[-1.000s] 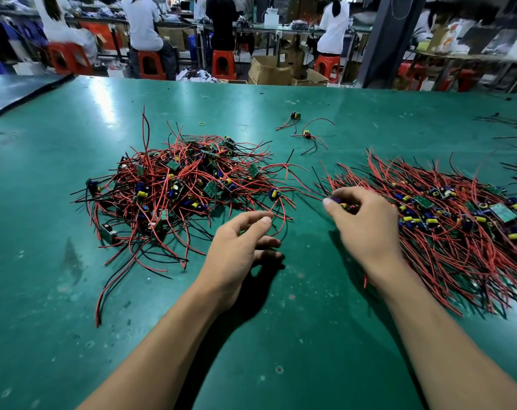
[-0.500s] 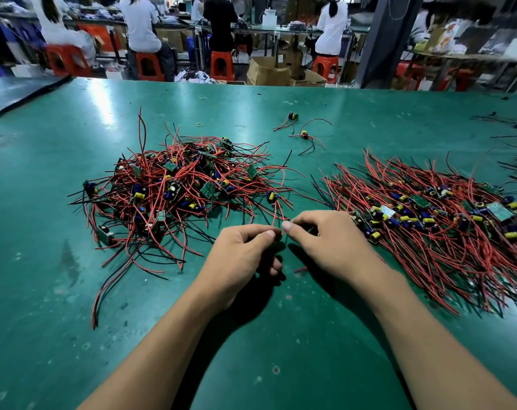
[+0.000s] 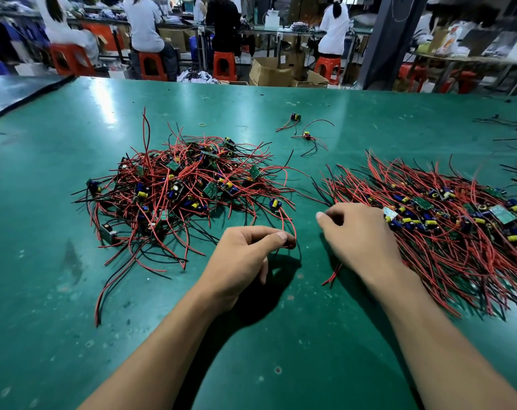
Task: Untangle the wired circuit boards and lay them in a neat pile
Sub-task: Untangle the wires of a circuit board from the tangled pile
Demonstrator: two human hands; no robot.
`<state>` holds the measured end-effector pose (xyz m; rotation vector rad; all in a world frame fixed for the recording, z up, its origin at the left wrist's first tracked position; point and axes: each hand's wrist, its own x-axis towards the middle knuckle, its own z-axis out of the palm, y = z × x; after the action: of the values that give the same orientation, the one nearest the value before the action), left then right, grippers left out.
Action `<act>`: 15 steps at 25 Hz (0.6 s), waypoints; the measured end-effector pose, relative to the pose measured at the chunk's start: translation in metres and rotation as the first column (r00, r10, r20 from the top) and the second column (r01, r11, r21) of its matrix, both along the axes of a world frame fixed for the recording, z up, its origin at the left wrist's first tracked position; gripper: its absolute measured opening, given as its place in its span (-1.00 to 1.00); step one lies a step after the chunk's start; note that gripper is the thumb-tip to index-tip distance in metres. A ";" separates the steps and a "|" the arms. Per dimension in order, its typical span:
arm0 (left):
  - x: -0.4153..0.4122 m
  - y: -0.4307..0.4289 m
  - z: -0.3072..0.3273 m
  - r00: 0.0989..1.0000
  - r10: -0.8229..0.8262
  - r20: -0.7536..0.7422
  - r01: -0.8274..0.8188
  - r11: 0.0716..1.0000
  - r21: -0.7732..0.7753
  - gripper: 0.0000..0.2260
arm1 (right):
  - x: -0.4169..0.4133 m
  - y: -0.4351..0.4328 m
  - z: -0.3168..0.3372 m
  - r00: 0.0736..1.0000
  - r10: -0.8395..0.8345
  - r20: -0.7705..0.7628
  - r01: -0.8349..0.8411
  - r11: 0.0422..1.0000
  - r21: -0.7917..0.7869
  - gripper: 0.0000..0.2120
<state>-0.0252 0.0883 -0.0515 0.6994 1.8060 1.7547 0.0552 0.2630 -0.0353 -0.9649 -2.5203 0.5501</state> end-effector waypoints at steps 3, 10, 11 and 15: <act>-0.001 -0.002 0.001 0.999 -0.004 0.033 0.004 1.000 0.017 -0.82 | -0.004 -0.008 -0.004 0.991 0.131 0.033 -0.129 0.990 -0.055 -0.69; -0.005 -0.002 -0.001 0.996 0.010 0.088 -0.013 0.999 0.037 -0.74 | 0.002 0.004 0.002 0.987 -0.159 -0.016 0.160 0.978 0.136 -0.48; -0.004 -0.003 0.000 0.996 -0.008 0.090 0.003 0.998 0.060 -0.72 | 0.000 0.000 0.001 0.996 -0.070 -0.059 0.077 0.988 0.132 -0.56; -0.002 -0.005 0.001 0.983 -0.149 0.103 0.140 0.986 0.094 -0.59 | -0.007 -0.021 -0.009 0.934 0.355 0.040 -0.356 0.934 0.037 -0.43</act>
<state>-0.0269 0.0837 -0.0507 0.7346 1.5749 1.7475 0.0481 0.2423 -0.0439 -0.5025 -2.7418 0.5820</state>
